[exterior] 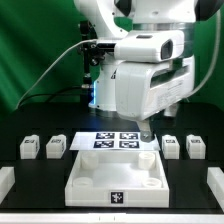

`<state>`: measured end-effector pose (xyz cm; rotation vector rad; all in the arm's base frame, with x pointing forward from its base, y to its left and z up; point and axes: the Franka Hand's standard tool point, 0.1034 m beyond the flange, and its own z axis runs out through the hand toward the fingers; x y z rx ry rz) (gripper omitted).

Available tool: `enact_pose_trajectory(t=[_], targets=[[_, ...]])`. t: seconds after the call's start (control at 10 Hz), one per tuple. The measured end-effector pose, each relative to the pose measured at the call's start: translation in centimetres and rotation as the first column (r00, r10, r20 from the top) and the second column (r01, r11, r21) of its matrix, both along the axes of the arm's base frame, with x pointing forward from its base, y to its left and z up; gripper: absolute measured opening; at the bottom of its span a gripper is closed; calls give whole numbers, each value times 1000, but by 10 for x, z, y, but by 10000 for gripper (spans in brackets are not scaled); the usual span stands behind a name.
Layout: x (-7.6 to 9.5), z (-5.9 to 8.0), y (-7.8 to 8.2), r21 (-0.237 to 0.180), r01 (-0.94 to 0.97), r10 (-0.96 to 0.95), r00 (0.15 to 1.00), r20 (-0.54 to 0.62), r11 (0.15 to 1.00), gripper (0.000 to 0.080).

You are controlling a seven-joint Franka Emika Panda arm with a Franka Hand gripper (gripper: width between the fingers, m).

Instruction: Assemble one leg

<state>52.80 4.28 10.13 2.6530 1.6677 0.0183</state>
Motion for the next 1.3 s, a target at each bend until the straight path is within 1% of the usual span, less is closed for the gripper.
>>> enact_pose_trajectory(t=[0.1,0.2,0.3,0.4,0.6,0.7,0.8,0.9,1.0,1.1,1.2,1.3], targets=[[-13,-4,-13,-3,-172,172,985,-6,985,650],[-19,-5,-25,-7,-287,287,958,6,958,650],[-23,-5,-32,-10,-395,395,919,5,919,650],[-23,-5,-33,-11,-430,430,903,2,903,650],[-23,-6,-33,-10,-418,418,908,1,908,650],[-27,-9,-34,-11,-422,422,906,-3,906,650],[-50,-24,-36,-13,-439,439,899,-14,898,650],[-77,-41,-38,-11,-456,456,890,-28,890,650],[-85,-52,-42,-7,-455,455,890,-26,891,650],[-87,-71,-46,2,-443,443,896,-23,896,650],[-87,-85,-46,16,-437,438,898,-39,899,650],[-86,-89,-46,19,-431,432,901,-42,902,650]])
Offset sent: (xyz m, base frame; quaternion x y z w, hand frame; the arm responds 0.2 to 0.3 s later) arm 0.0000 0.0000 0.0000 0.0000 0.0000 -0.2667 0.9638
